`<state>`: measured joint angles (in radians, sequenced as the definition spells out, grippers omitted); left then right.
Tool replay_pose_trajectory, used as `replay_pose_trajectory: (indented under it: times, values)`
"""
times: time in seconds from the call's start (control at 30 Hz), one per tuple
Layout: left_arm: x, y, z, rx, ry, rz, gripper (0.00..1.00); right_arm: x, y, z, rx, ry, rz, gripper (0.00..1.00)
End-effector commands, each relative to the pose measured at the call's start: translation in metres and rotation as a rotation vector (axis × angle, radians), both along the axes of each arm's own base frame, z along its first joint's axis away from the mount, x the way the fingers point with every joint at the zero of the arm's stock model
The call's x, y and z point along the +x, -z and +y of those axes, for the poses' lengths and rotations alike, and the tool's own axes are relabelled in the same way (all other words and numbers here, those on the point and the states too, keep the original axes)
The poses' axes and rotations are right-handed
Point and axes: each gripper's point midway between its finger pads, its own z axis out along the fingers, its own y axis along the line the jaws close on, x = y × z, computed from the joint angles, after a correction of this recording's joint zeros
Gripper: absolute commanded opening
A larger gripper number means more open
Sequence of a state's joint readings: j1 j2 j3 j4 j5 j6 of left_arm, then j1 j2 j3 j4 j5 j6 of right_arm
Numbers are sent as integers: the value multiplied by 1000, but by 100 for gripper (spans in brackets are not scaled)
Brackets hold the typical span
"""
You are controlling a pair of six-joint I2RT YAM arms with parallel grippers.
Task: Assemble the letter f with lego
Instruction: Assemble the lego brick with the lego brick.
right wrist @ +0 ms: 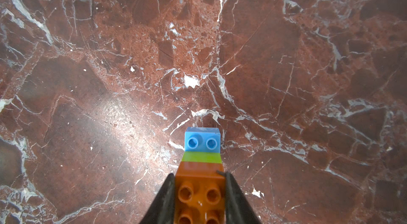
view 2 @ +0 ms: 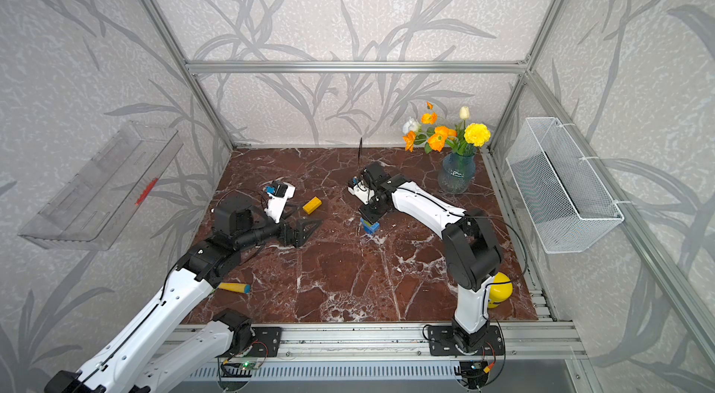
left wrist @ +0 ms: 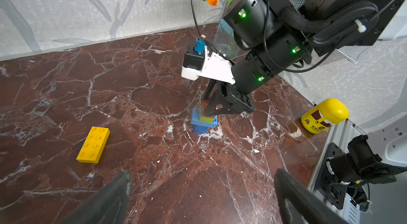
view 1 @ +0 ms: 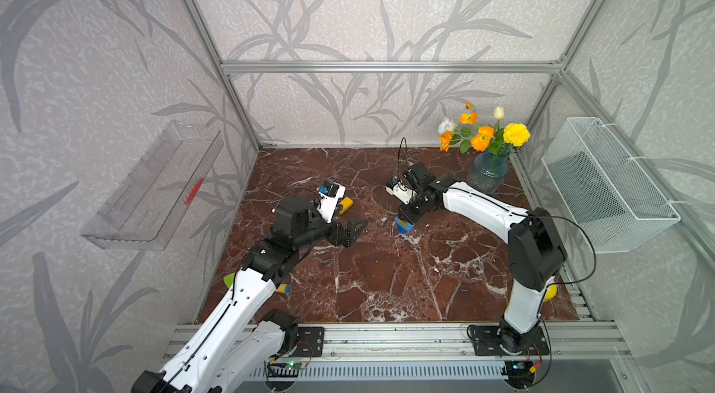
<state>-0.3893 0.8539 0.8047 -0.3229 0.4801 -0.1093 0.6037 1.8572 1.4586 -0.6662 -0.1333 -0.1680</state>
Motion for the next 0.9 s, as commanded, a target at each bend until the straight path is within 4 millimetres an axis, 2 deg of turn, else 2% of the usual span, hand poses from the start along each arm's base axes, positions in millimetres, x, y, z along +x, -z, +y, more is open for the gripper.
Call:
replay_pose_trajectory:
  times: [0.0,0.23,0.37,0.5,0.7,0.87]
  values:
    - [-3,-12,7,21,-37,24,99,-14,10,-11,-59,8,60,40]
    - [-13,-13,8,27,-25,97,99,-11,-11,-9,-27,9,15,50]
    - [-14,-7,14,38,-67,126,99,-9,-32,-7,-3,5,-20,52]
    - [-14,5,23,35,-131,160,100,-2,-54,4,47,-7,-60,56]
    - [-6,23,55,54,-344,154,100,16,-68,40,124,-65,-85,61]
    - [-9,28,80,66,-481,141,99,28,-63,81,136,-175,-70,62]
